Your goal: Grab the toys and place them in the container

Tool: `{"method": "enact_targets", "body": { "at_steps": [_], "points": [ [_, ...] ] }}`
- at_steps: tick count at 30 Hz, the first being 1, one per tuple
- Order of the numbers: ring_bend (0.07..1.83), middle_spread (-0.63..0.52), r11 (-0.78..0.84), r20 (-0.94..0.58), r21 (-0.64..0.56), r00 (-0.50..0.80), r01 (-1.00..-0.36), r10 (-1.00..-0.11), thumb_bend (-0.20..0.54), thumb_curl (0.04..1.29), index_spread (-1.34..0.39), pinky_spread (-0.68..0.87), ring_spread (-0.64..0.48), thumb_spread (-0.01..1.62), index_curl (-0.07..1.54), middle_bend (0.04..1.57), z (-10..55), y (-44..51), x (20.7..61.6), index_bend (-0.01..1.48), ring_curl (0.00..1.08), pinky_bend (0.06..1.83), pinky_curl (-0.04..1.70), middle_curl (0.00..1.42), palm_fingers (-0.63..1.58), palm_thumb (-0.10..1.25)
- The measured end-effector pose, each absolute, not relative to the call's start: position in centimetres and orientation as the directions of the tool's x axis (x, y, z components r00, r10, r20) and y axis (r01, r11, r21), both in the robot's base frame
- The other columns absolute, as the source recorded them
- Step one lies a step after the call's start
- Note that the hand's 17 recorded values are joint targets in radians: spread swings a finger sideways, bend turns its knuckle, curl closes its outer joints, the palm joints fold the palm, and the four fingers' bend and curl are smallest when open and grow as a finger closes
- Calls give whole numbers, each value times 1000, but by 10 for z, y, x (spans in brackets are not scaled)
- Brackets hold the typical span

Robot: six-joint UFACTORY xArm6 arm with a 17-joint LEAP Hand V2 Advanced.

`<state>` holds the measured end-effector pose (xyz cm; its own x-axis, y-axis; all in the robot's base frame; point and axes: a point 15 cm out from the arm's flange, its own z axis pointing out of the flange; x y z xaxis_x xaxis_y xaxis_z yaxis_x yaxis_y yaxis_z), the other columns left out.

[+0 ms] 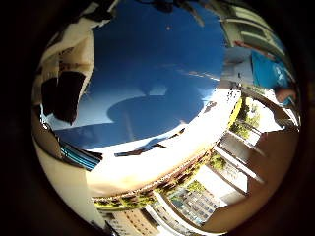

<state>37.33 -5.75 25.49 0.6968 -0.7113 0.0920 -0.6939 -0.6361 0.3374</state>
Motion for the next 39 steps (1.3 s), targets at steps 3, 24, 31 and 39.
{"method": "enact_targets", "body": {
  "at_steps": [3, 24, 31, 39],
  "points": [
    [1604, -248, -637, 90, 347, 700, -689, -708, -12, 854, -1208, 156, -115, 1076, 983, 1323, 269, -53, 373, 683, 866, 1438, 1108, 1135, 659, 973],
    [439, -5, -682, 29, 447, 772, -578, -635, -31, 537, -522, 371, 216, 1041, 628, 171, 224, -35, 367, 120, 336, 510, 650, 467, -150, 803],
    [330, 18, -685, 10, 468, 779, -558, -628, -29, 488, -442, 415, 245, 1030, 466, 135, 191, -33, 375, 146, 304, 434, 537, 366, -87, 822],
    [253, 30, -641, 27, 575, 794, -509, -607, -21, 523, -427, 428, 260, 997, 390, 122, 150, -44, 380, 179, 297, 417, 471, 292, -68, 902]
  ]
}}
